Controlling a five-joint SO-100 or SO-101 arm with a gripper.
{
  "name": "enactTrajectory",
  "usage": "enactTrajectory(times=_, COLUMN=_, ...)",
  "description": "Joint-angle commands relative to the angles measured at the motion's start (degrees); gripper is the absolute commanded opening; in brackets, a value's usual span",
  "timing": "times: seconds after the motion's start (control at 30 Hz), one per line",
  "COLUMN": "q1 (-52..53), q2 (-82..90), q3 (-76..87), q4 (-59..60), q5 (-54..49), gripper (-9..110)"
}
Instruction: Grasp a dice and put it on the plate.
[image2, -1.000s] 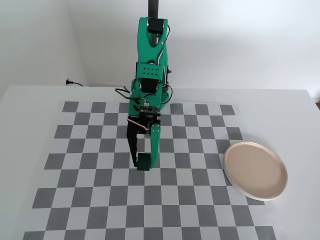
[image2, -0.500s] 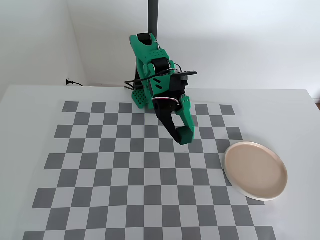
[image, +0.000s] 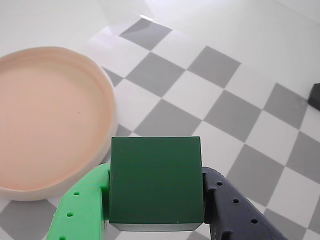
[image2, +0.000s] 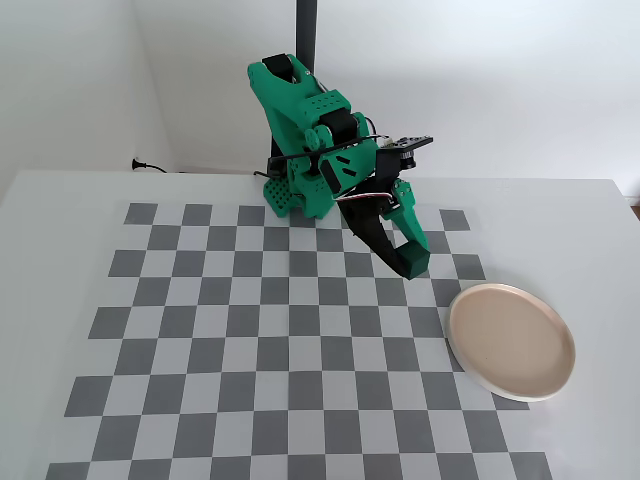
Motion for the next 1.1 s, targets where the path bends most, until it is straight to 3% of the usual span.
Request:
enactTrajectory(times=0.0, q1=-3.3, q2=-8.3, q3=-10.7, q4=-3.0, q5=1.6, gripper=-4)
enactTrajectory(times=0.47, q1=-12.7, q2=-36.8, q3=-28.3, q4=-7.5, q5=4.6, gripper=-4)
enactTrajectory(times=1.07, q1=-14.9, q2=-75.1, q3=-54.6, q4=-10.2, q5=9.4, gripper=-4)
